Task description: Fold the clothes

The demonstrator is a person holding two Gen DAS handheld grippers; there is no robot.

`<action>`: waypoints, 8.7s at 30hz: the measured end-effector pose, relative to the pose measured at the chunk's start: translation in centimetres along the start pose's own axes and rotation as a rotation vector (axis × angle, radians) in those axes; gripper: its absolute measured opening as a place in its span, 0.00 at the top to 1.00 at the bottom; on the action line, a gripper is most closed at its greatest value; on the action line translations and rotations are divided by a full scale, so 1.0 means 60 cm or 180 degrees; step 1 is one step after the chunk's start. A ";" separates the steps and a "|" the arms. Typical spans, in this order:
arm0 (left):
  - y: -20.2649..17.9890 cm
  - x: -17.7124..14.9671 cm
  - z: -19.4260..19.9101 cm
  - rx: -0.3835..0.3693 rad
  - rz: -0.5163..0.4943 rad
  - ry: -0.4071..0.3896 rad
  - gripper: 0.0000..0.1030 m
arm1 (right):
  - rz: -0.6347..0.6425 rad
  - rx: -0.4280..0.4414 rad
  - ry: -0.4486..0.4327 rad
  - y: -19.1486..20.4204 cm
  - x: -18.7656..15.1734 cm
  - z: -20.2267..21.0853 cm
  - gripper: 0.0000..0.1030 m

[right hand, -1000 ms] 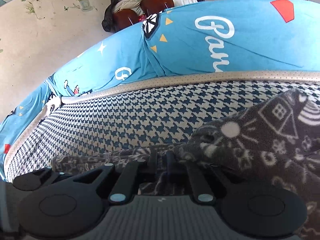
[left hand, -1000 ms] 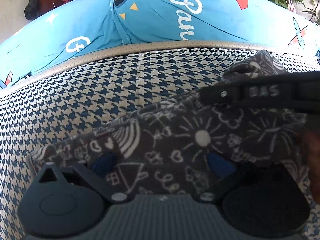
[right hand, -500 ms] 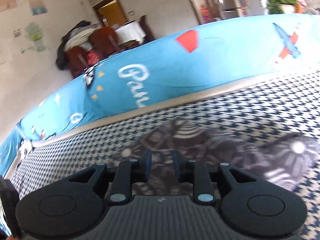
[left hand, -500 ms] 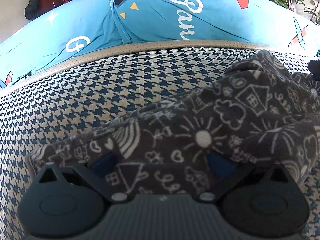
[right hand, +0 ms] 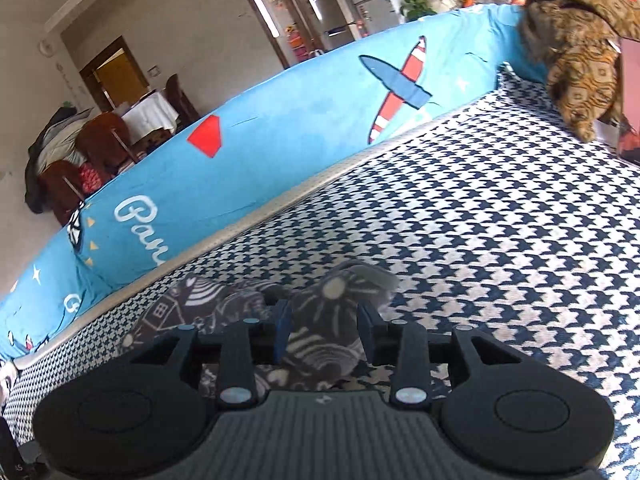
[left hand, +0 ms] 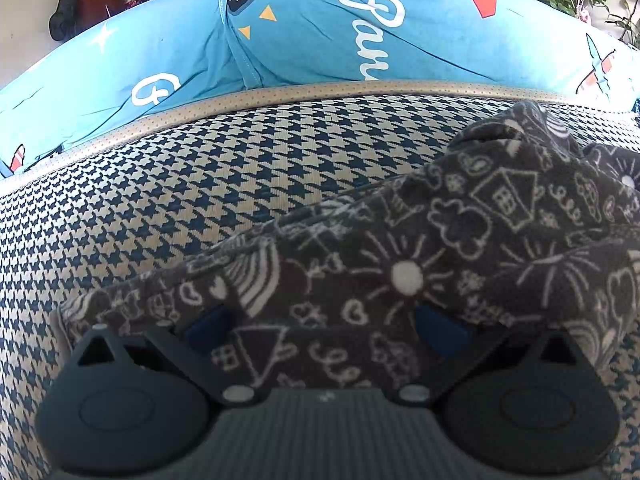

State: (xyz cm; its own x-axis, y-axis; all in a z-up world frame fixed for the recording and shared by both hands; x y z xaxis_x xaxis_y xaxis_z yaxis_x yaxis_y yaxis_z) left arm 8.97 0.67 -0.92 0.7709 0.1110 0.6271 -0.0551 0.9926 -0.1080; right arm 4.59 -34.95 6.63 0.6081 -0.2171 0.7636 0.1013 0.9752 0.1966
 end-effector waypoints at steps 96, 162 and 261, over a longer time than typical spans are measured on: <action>-0.003 0.011 0.024 -0.0165 0.0273 0.0033 0.00 | 0.1307 0.0694 -0.0047 0.240 0.039 -0.248 0.96; -0.017 0.018 0.055 -0.0355 0.0111 -0.0245 0.00 | 0.0936 0.0345 -0.0206 0.167 0.060 -0.104 0.69; -0.060 -0.087 0.101 -0.0301 -0.0382 -0.0108 0.00 | 0.1071 0.0514 0.0159 0.269 -0.077 -0.048 0.15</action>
State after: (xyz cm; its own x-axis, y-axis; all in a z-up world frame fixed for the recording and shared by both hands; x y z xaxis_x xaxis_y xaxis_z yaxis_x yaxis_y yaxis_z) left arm 1.28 -3.20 0.87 0.7465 -0.0049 0.6654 0.0973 0.9900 -0.1019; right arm 5.67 -18.07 4.49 0.6243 0.1205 0.7718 -0.2337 0.9716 0.0373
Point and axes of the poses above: each gripper's, at about its wrist camera, not at the fingertips, and z roughly against the way its jaws point, y to its left, x to its top, the point moved 2 cm from there along -z, roughly the way its jaws point, and after that the axes turned 15 degrees about z, right-handed, at the moved point
